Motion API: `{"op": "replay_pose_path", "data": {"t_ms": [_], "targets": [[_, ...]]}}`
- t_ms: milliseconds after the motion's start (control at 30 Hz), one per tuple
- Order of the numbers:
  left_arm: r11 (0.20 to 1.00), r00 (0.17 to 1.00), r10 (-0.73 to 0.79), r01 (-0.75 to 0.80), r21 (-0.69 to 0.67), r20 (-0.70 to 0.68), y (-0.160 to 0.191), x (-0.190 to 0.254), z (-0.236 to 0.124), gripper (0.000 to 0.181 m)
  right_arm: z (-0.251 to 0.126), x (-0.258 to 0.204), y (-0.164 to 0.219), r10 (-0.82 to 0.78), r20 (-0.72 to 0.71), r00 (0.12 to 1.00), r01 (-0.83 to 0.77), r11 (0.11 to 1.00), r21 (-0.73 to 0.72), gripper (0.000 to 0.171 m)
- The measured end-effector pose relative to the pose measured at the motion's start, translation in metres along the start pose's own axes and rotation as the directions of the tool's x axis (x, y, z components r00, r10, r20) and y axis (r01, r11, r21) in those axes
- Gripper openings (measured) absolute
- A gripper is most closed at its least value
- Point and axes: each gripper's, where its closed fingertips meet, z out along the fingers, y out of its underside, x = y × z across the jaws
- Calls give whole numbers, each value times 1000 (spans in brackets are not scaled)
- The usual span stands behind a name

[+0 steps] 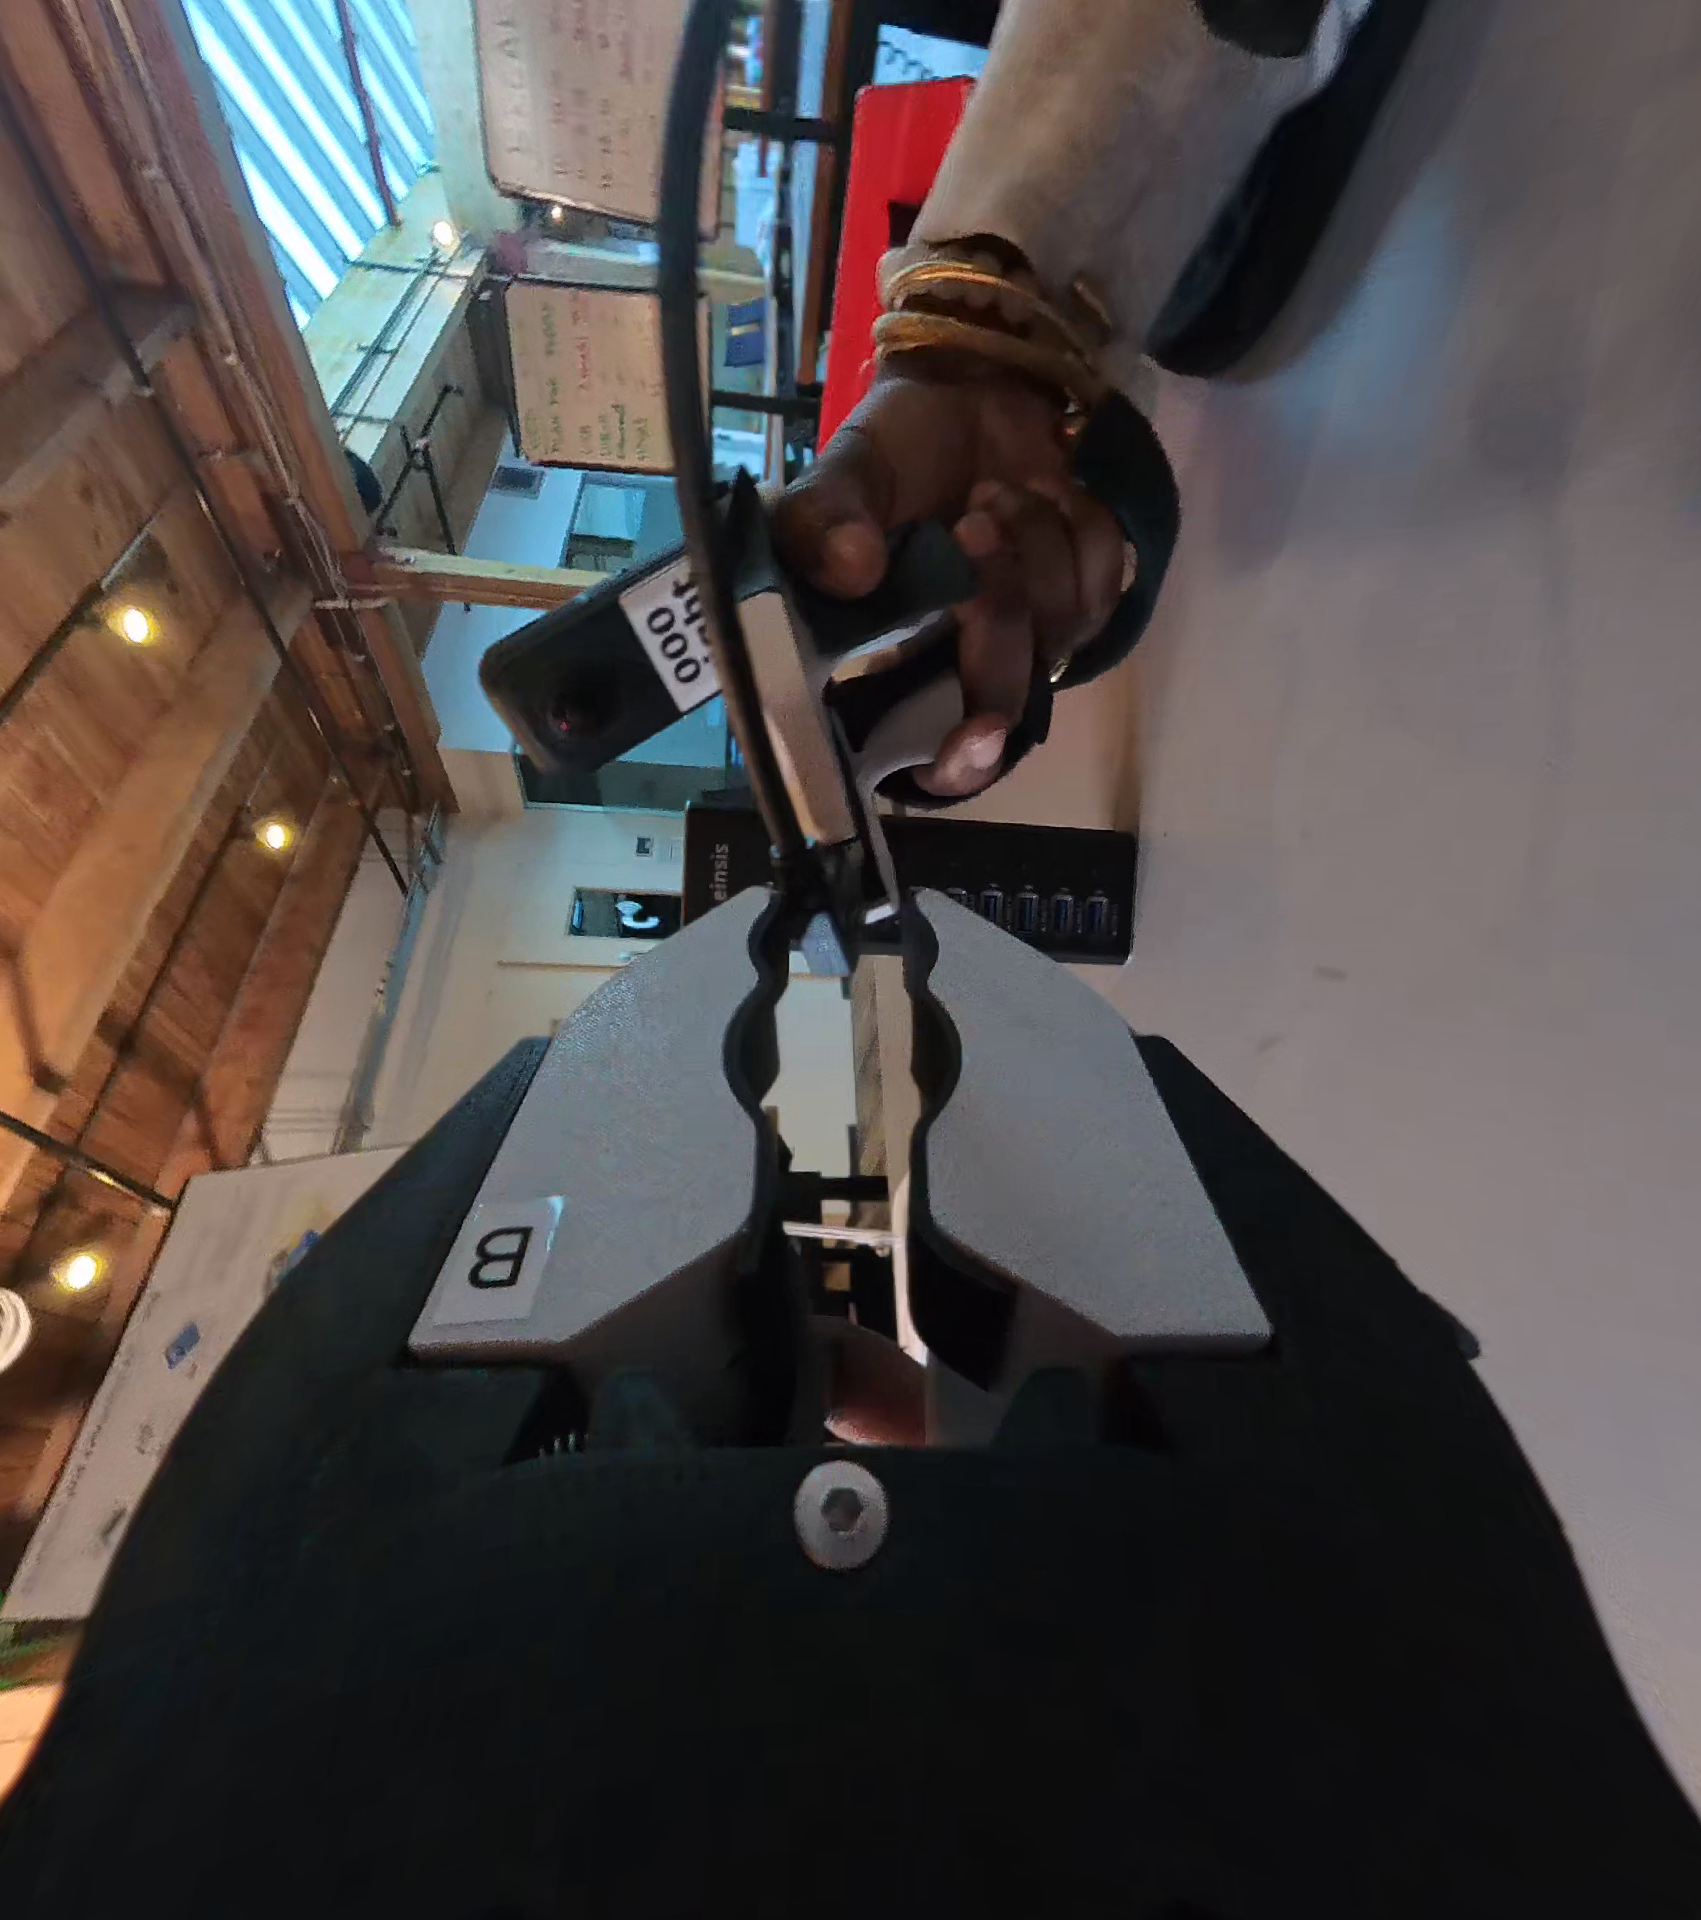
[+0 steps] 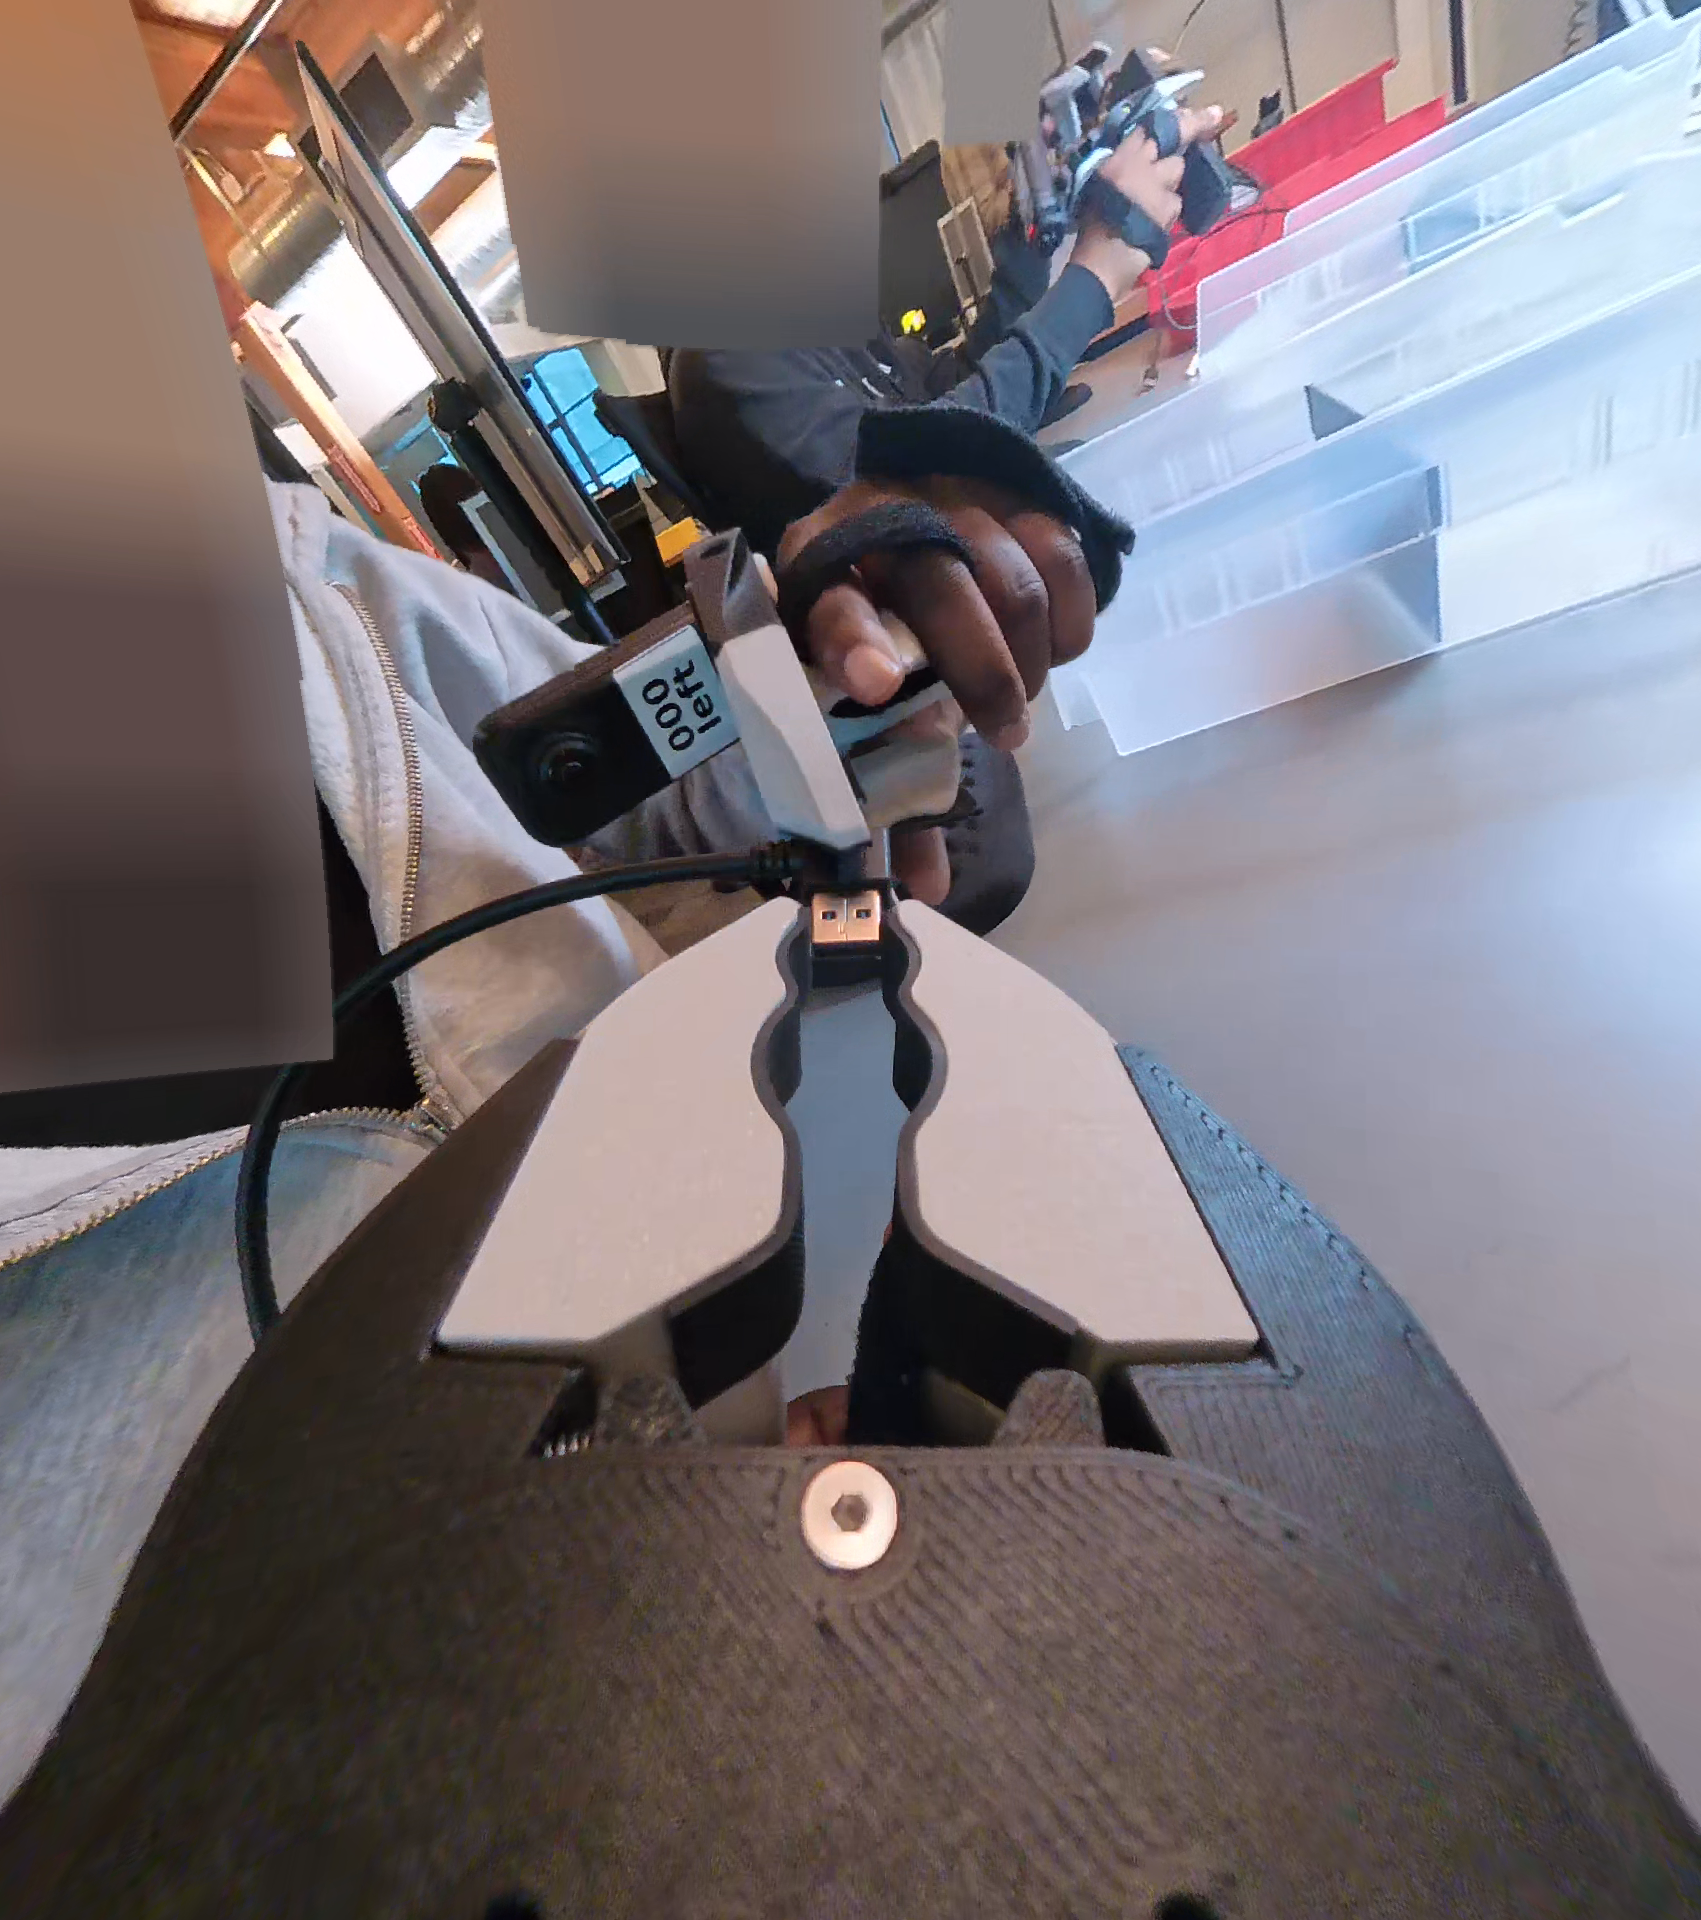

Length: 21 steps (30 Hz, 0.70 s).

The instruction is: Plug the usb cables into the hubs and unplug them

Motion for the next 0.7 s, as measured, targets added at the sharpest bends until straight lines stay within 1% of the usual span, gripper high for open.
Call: {"op": "replay_pose_path", "data": {"t_ms": [67, 133, 200, 267, 367, 467, 500, 533, 567, 600, 633, 667, 700], "targets": [[1000, 1000, 12, -12, 4, 5, -3, -2, 0, 17, 0, -3, 0, -6, 8, 1000, 6, 1000, -2, 12], [1000, 1000, -16, 15, 6, 20, -4, -7, 0, 12, -2, -4, -4, -16, 9, 1000, 16, 1000, 11, 12], [1000, 998, -23, 22, 18, 63, -8, -15, -1, 12, -3, -10, -9, -23, 33, 999, 21, 999, 42, 13], [1000, 997, 2, -4, 17, 73, -10, -17, 0, 11, -4, -14, -11, -32, 41, 999, 30, 998, 51, 13], [1000, 995, 25, -24, -6, 99, -10, -21, 2, 9, -7, -16, -17, -101, 20, 995, 100, 992, 72, 14], [997, 988, -24, 36, -75, 154, 4, -29, 2, 8, -23, -22, -37, -281, -96, 955, 291, 949, 117, 37], [992, 983, -36, 57, -110, 179, 11, -30, 2, 8, -35, -22, -49, -359, -185, 915, 388, 909, 151, 41], [986, 979, -46, 77, -149, 198, 18, -30, 3, 8, -50, -18, -65, -428, -334, 840, 503, 845, 182, 41], [981, 975, -49, 88, -176, 216, 23, -29, 4, 8, -72, -12, -82, -461, -513, 724, 619, 763, 188, 43], [976, 974, -42, 87, -198, 224, 27, -28, 4, 8, -96, -6, -94, -448, -670, 592, 705, 691, 161, 43], [971, 974, -32, 83, -223, 224, 30, -26, 5, 8, -116, 2, -98, -416, -767, 489, 736, 668, 107, 44], [967, 973, -32, 87, -240, 227, 33, -26, 6, 8, -130, 15, -94, -389, -814, 430, 714, 699, 43, 51], [964, 971, -41, 101, -246, 237, 35, -26, 6, 8, -141, 31, -86, -360, -844, 398, 658, 753, -11, 62]]}}
